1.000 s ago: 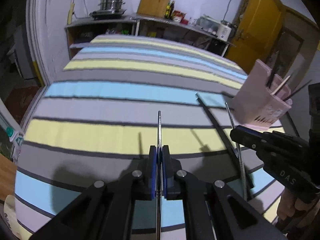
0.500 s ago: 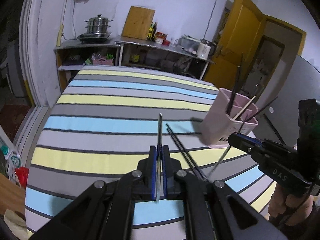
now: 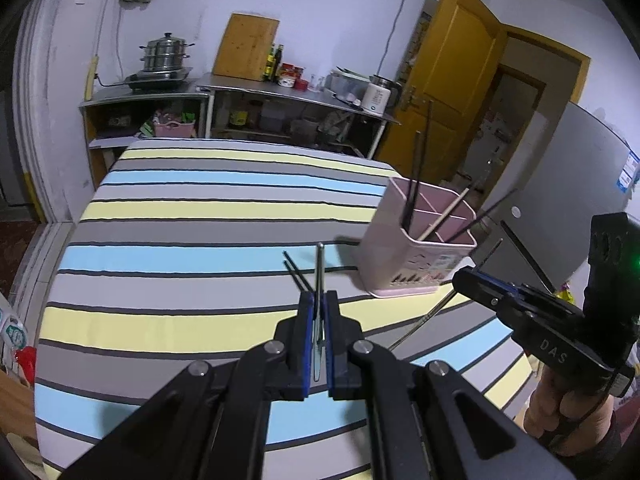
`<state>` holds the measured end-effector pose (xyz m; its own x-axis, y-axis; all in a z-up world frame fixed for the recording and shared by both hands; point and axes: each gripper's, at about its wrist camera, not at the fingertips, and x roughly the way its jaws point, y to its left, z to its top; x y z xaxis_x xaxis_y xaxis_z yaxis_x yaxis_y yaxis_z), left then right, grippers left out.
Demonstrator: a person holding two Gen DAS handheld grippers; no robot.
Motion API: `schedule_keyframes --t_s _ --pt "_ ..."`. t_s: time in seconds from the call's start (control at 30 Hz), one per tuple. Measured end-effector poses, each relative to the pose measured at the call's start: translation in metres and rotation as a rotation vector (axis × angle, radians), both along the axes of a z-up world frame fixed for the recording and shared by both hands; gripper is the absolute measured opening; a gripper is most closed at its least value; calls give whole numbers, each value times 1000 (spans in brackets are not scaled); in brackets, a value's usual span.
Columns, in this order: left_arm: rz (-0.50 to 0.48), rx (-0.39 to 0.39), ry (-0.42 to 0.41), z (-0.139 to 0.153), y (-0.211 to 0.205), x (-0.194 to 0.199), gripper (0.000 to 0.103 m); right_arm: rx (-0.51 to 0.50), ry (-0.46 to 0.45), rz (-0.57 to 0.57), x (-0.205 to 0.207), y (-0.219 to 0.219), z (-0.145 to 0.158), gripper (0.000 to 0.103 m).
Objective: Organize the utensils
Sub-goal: 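Lift the metal sticks into the pink basket and open both tools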
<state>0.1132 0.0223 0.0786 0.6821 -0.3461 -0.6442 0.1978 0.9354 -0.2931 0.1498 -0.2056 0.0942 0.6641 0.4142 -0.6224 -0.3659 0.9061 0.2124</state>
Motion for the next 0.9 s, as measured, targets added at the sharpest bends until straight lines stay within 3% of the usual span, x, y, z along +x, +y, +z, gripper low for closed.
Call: schedule_keyframes --t_s 0.43,0.9 --pt "-109 -23 -18 22 -53 28 5 33 -38 -146 4 -57 19 5" --pt "-144 -79 -112 85 -94 77 5 112 -163 -272 26 -102 73 5"
